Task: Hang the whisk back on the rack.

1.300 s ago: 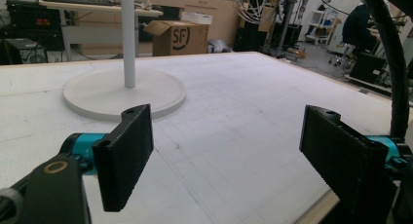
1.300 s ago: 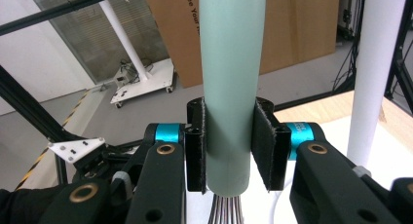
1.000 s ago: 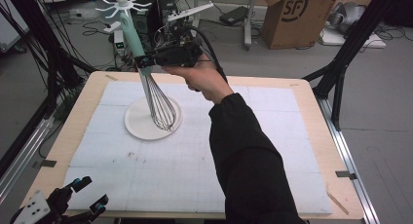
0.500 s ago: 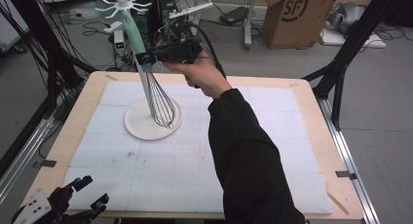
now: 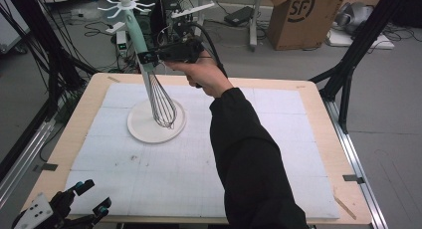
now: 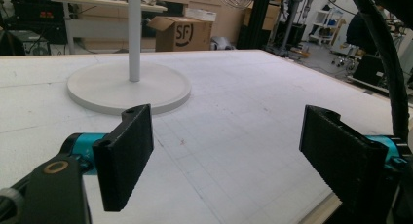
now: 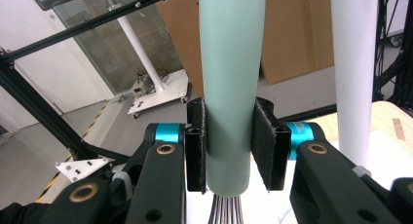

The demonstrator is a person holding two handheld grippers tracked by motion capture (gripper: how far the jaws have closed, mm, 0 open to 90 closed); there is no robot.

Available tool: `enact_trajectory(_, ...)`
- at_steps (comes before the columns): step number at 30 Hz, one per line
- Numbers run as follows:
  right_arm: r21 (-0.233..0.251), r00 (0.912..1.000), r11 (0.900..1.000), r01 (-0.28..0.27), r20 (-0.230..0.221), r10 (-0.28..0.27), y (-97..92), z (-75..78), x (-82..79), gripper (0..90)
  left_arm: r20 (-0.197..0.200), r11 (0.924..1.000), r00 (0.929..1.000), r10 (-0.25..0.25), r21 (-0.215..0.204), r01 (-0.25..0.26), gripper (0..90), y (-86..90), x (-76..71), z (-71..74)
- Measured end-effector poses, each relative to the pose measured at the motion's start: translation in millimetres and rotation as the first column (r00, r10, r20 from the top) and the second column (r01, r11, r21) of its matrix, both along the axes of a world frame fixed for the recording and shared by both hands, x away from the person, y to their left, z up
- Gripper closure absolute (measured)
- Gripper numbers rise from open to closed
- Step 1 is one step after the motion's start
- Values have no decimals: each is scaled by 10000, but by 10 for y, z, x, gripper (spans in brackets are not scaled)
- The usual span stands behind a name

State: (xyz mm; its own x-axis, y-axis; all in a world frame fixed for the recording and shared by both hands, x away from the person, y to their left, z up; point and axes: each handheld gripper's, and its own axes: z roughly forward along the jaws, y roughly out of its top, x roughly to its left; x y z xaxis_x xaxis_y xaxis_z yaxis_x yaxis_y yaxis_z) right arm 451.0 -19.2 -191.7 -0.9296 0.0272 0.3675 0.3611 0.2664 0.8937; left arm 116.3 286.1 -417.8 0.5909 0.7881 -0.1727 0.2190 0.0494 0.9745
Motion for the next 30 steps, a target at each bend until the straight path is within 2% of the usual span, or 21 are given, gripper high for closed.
enact_trajectory(14,217,9999,9997,-80,-137,83,67,-48,112,693,12,10000,10000,91,-12,-91,206,7,-5,1)
enact_trajectory(26,66,9995,9999,140,293,-142,63,-44,92,689,110,9999,9999,126,-31,-125,206,16,-24,6)
enact_trajectory(30,102,9991,9993,353,238,-356,60,-71,97,639,119,9999,9999,104,3,-104,206,24,-30,11)
